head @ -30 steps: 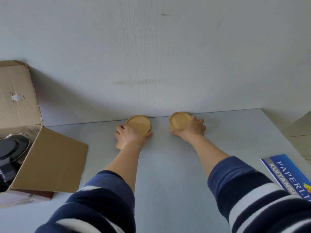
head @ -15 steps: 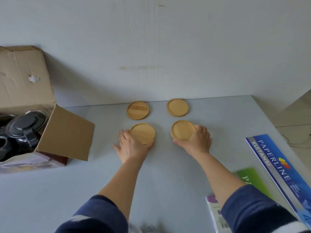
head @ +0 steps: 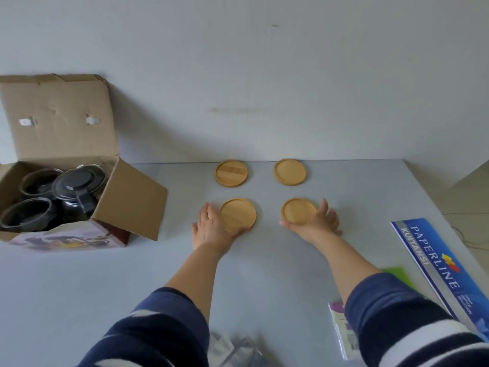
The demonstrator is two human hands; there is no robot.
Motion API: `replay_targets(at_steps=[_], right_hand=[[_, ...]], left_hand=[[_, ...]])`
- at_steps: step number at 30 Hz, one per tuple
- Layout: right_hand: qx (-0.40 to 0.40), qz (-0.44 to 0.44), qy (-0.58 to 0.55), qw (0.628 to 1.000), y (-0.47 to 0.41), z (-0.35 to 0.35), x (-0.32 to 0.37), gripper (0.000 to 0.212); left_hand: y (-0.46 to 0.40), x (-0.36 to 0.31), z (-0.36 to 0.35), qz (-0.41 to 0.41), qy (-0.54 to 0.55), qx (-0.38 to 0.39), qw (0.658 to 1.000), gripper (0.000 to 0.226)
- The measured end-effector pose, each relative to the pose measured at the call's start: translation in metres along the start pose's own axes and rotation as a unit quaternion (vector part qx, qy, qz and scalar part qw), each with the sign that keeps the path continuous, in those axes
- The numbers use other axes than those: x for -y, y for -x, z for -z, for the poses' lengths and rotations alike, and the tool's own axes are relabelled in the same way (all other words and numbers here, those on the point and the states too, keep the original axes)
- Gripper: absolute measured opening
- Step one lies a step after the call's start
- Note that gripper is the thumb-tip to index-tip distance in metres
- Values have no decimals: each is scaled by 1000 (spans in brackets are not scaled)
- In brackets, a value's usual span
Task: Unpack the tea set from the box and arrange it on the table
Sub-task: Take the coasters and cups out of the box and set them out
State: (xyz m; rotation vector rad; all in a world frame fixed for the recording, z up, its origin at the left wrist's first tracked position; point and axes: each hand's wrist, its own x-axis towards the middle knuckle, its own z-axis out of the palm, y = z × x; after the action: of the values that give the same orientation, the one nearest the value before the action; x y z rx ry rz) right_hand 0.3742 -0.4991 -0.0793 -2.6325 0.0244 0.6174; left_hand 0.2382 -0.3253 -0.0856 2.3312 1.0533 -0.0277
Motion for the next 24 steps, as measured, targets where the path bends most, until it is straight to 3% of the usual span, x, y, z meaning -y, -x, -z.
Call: replay_targets(at_steps=[2,5,8,11,14,17,21,24], right_hand=[[19,-13,25,999,8,4,26,135],[20,75,86,993,28,-2,78,119],[38,172,99,979,59,-18,137,93],[25,257,91,962,95,-46,192,73],[38,327,83,940,132,-76,239,68],[45,384,63,920,164,-103,281,61],[26,466,92,880,190,-138,330,61],[35,481,158,862,200,-159,362,68]], left_hand=[[0,6,27,-37,3,-62,997,87],[-2,24,80,-81,13,-183,980,54],[-3,55,136,-81,-3,-282,956,43],[1,109,183,-3,-37,-344,938,46],[11,170,214,102,-60,-335,935,63],[18,222,233,169,-49,-274,946,83],[14,260,237,150,9,-177,973,92],[4,263,239,131,29,-155,979,93]])
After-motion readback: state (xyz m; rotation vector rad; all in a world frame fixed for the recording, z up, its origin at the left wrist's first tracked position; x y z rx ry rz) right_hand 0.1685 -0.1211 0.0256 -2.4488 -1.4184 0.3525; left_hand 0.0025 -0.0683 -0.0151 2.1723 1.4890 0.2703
